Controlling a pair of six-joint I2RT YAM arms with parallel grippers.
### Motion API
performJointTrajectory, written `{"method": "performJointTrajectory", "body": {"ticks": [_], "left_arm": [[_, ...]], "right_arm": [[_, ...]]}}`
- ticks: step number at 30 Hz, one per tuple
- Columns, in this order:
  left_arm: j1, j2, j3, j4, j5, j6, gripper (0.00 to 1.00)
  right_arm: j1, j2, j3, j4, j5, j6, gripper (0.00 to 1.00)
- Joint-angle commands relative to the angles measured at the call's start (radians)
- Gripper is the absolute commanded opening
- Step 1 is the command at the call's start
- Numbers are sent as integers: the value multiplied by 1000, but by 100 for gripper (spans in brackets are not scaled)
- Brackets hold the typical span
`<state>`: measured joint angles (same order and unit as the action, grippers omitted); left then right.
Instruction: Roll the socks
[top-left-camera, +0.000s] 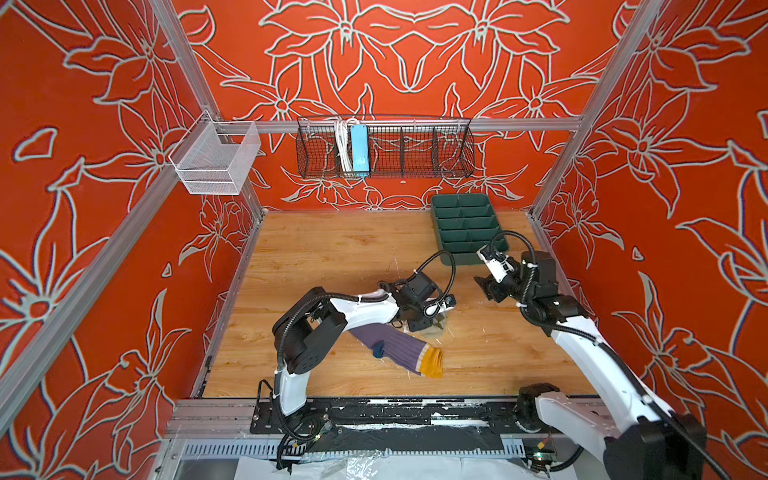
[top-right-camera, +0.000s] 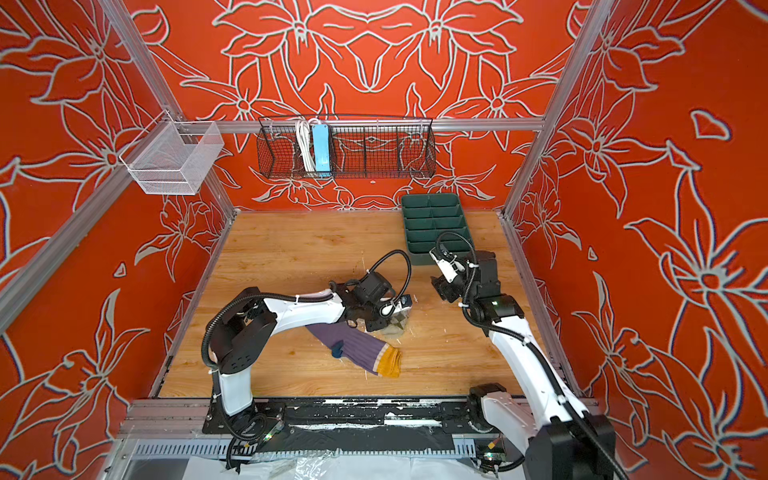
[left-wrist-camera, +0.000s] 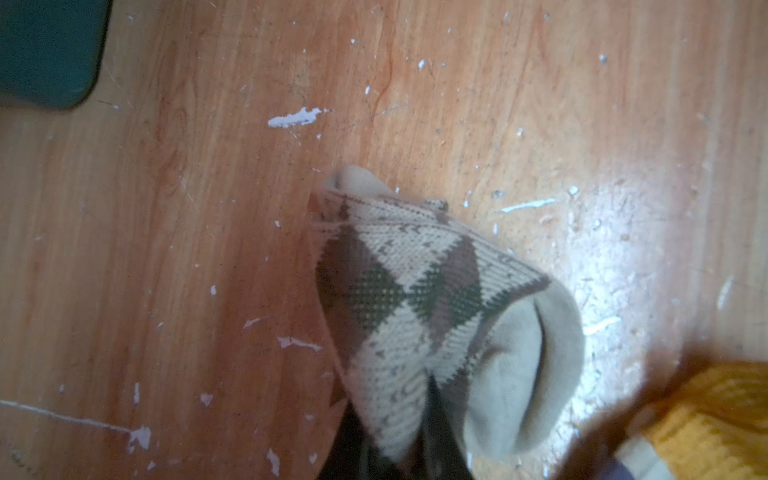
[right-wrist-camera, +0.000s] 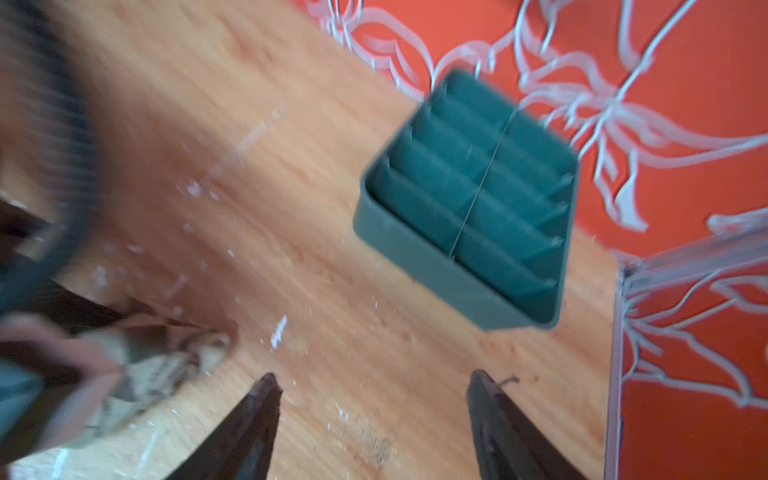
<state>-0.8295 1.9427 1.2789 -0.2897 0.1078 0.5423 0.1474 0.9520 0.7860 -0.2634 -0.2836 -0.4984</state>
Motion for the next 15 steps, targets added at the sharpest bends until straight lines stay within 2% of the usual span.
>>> {"method": "performJointTrajectory", "body": {"ticks": [1,3,5,7,9,11,15], "left_arm": [[39,115,83,-305,129,8,0],[60,166,161,-404,200,10,1],[79,211,231,-471,219,-8,1],[96,246,287,-530,261,-6,1],[118,295,363,-615,331,-2,2],[142,368,468,-720,392,-13,2],[167,462,584,-815,402,-57,2]], "right_arm": [[5,-107,10,-92,-258,-144,73],[19,-159,-1,-209,-359,-298,74],[57,-190,-20,-314,-378,-416,77],[131,-188,-47,-349,-321,-486,77],[239,-158,-75,-356,-202,-544,79],[337,-103,-105,-291,-75,-554,80],[377,25,-144,-59,-43,-446,80]]}}
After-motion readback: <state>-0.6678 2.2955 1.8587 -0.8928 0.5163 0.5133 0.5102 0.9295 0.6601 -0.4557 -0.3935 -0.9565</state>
